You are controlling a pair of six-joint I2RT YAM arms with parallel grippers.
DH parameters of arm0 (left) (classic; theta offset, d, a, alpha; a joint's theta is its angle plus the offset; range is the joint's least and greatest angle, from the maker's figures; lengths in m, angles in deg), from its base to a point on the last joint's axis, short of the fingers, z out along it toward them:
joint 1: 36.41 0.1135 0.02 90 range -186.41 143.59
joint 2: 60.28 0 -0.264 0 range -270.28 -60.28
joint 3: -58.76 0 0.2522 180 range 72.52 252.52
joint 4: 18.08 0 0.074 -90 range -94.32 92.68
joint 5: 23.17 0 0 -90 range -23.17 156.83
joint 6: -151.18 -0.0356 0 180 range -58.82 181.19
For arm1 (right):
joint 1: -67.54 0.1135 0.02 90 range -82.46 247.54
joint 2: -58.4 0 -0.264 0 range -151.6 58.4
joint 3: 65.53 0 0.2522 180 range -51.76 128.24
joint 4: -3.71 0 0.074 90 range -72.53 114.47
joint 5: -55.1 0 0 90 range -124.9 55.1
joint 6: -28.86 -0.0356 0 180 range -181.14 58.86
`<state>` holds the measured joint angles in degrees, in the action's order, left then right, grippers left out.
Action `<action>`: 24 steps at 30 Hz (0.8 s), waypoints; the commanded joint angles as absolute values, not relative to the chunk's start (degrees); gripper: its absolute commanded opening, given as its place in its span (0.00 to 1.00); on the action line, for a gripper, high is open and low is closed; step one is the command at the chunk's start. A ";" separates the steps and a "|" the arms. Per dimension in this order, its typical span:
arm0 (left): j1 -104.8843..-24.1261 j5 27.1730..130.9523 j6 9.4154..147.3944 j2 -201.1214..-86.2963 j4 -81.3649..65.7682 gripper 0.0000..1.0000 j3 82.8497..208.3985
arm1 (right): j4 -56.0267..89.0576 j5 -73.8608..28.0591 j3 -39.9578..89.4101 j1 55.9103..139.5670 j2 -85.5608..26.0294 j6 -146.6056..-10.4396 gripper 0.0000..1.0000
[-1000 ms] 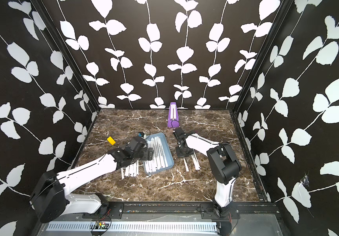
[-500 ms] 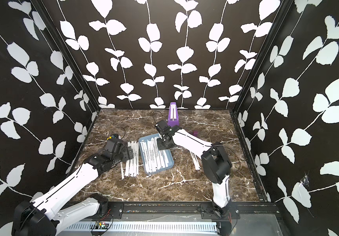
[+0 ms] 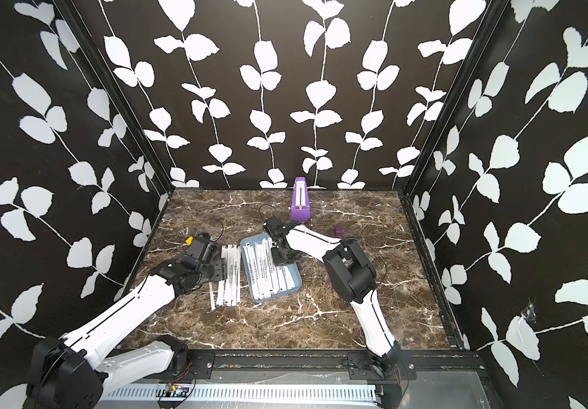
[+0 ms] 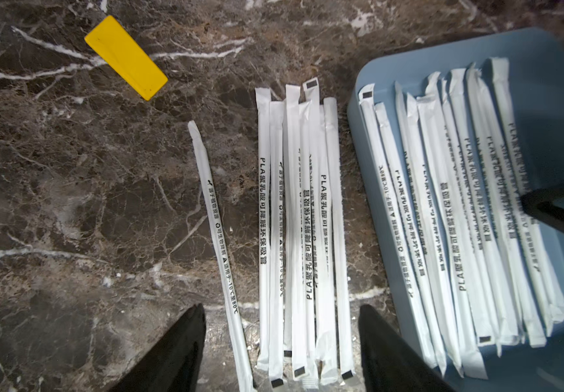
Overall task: Put the straws into the storage box
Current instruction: Place the straw in the storage box, then pick up the straw from the center of the board.
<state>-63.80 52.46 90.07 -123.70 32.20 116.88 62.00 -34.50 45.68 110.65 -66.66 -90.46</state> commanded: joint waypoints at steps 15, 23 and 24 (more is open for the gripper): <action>-50.35 63.14 86.20 -135.00 33.70 0.39 115.76 | 63.45 -36.04 46.50 110.56 -54.34 -90.05 0.29; -50.01 60.76 85.87 -140.88 31.18 0.32 115.23 | 61.81 -37.18 42.00 110.46 -51.83 -90.33 0.30; -49.87 60.86 85.83 -141.58 30.43 0.31 114.72 | 61.74 -37.27 41.56 110.40 -51.73 -90.32 0.29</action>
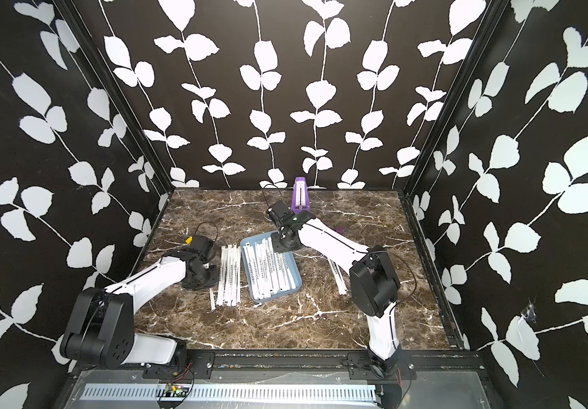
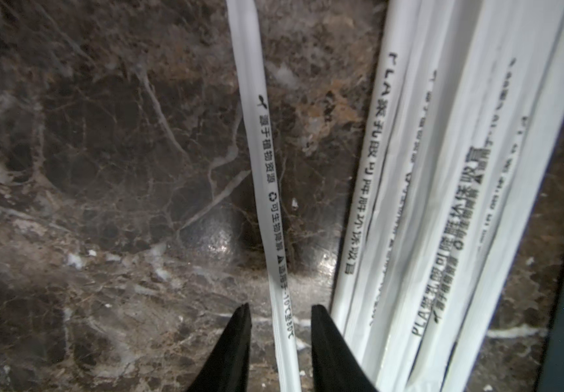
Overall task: Put the straws into the storage box
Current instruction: Pick up the straw from the center of the board.
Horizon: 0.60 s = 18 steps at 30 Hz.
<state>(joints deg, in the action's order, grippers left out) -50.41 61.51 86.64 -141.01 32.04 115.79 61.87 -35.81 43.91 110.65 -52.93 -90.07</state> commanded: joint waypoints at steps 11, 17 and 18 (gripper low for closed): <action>-49.61 60.98 85.93 -143.31 30.94 0.00 114.23 | 61.03 -37.02 41.33 110.27 -51.56 -90.41 0.29; -49.77 55.48 85.06 -134.07 41.69 0.00 119.48 | 61.87 -36.42 41.80 109.75 -50.50 -89.97 0.29; -49.83 55.04 84.98 -132.44 42.60 0.00 121.14 | 61.97 -36.23 41.44 109.39 -50.03 -89.88 0.29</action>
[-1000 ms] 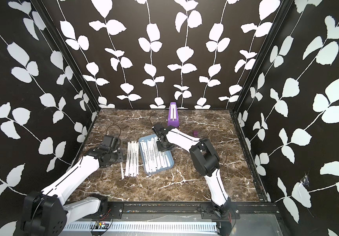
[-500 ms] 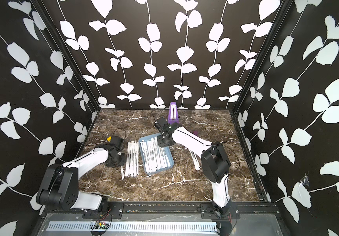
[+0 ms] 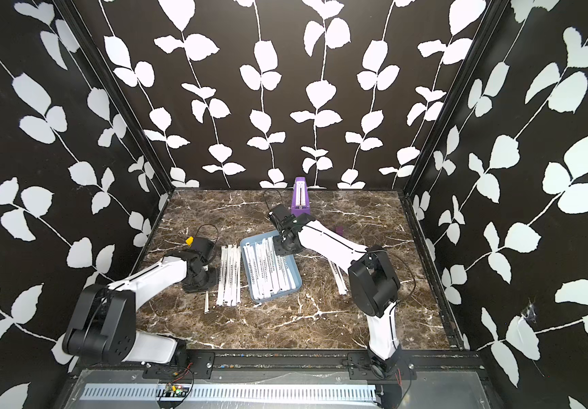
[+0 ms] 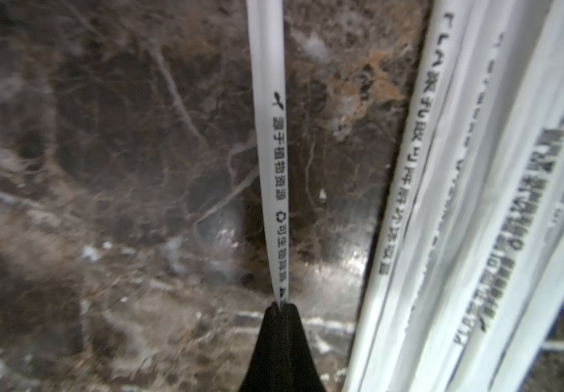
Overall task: Put the straws into the storage box
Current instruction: Pick up the straw from the center of the board, then place the straw in the storage box.
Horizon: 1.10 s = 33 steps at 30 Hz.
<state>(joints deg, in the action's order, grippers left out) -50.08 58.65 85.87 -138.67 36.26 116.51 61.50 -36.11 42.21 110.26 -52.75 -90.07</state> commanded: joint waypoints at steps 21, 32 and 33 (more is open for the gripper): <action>-81.58 61.70 117.40 -163.37 4.40 0.00 142.64 | 60.19 -36.66 25.01 96.48 -35.40 -89.62 0.29; -82.73 64.37 124.95 -170.49 5.25 0.00 144.02 | 58.36 -35.88 23.78 96.23 -35.78 -89.79 0.28; -82.80 64.64 124.97 -170.90 5.70 0.00 144.39 | 58.29 -35.78 23.83 96.20 -35.83 -89.70 0.28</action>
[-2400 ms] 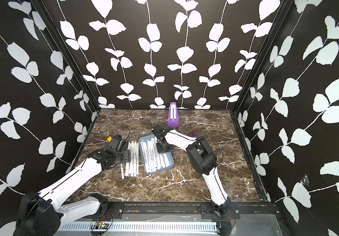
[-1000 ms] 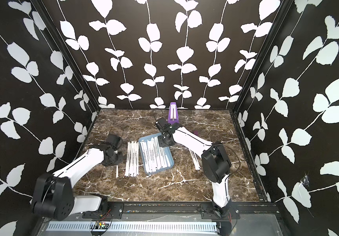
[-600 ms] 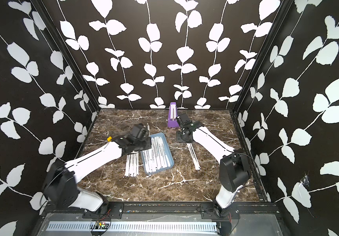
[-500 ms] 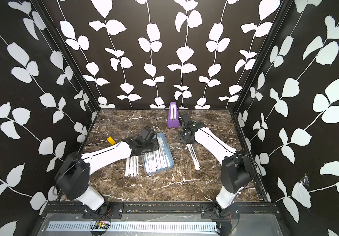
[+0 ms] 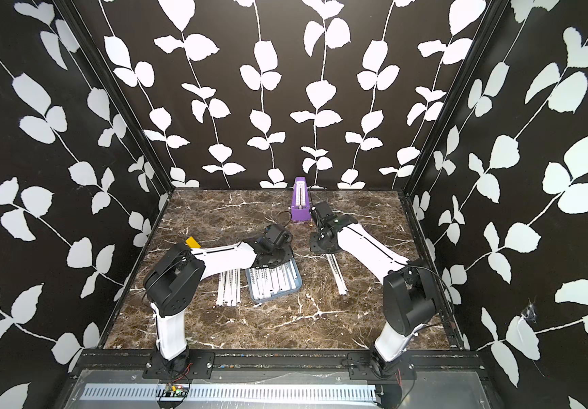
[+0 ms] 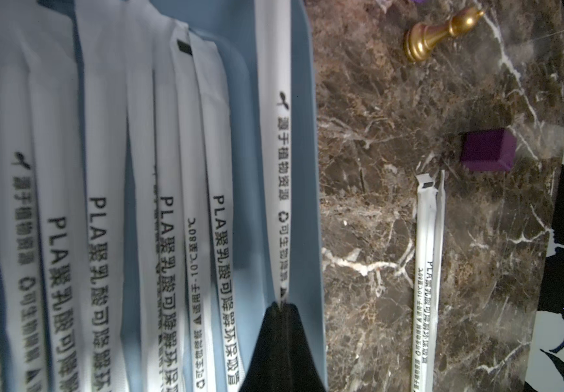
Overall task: Put the straws into the storage box
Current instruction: Place the straw in the storage box.
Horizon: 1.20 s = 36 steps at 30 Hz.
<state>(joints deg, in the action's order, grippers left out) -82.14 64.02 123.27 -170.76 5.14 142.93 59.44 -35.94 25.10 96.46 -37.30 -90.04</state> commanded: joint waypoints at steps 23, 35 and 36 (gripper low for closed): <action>-82.71 63.57 122.21 -170.31 14.49 0.31 148.85 | 58.63 -37.35 23.82 96.07 -37.29 -88.09 0.27; -83.15 45.63 96.27 -147.20 35.12 0.62 149.07 | 63.91 -45.28 16.43 94.69 -37.99 -82.33 0.23; -83.08 41.43 94.62 -144.97 36.75 0.63 147.72 | 63.69 -46.13 15.92 94.64 -38.39 -82.21 0.23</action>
<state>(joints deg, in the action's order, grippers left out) -82.91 54.43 105.30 -150.91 26.29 148.68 61.87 -42.30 18.19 94.63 -37.56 -84.12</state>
